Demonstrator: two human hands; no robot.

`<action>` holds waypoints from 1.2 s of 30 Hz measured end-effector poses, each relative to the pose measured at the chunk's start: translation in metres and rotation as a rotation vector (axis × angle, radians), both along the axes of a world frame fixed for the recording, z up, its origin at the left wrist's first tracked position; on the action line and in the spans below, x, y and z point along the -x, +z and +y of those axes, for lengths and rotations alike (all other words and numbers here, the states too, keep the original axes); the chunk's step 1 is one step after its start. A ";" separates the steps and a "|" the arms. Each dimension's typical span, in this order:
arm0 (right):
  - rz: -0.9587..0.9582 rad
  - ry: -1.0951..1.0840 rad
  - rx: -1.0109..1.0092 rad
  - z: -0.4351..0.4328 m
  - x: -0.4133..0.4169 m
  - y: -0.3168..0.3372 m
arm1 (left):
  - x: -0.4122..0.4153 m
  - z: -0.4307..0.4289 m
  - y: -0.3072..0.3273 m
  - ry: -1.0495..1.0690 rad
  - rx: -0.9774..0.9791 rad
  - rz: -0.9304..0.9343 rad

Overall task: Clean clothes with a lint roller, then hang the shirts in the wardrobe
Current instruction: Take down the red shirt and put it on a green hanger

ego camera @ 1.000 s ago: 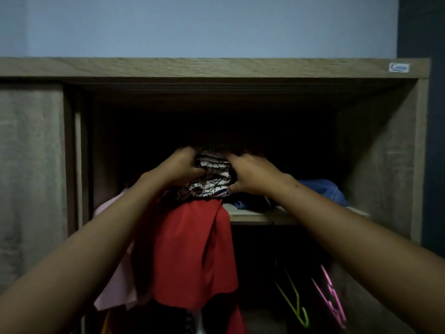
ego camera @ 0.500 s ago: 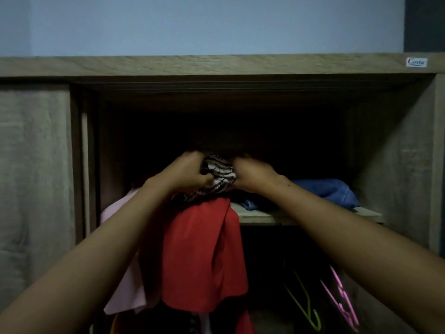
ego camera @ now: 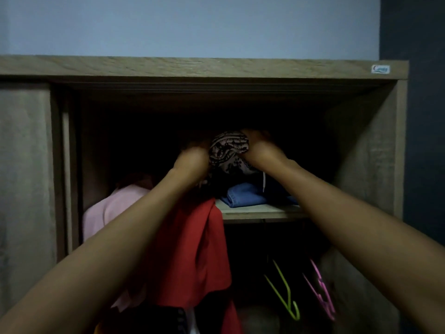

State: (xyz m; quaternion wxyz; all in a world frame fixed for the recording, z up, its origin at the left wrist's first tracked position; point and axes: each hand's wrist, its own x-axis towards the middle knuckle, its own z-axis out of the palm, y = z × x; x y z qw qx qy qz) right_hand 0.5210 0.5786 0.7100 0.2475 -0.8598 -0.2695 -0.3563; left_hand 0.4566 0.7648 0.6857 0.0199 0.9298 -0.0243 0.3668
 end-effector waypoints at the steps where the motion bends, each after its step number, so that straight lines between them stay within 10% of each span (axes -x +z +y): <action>1: -0.016 -0.012 -0.028 -0.007 0.000 0.003 | -0.005 -0.008 0.005 -0.039 0.013 -0.014; 9: -0.075 -0.184 -0.220 -0.079 -0.015 0.017 | -0.046 -0.085 0.034 -0.334 0.193 -0.058; 17: 0.393 -0.449 0.272 -0.121 -0.014 -0.027 | -0.064 -0.090 -0.012 -0.392 0.161 0.261; 22: 0.195 -0.171 0.106 -0.117 0.017 -0.022 | -0.058 -0.086 -0.008 -0.397 0.151 0.278; 30: 0.256 -0.402 0.257 -0.090 0.025 -0.031 | -0.034 -0.069 -0.010 -0.437 0.161 0.291; 36: 0.055 -0.218 -0.020 -0.051 0.049 -0.034 | 0.013 0.005 -0.002 -0.124 0.147 0.053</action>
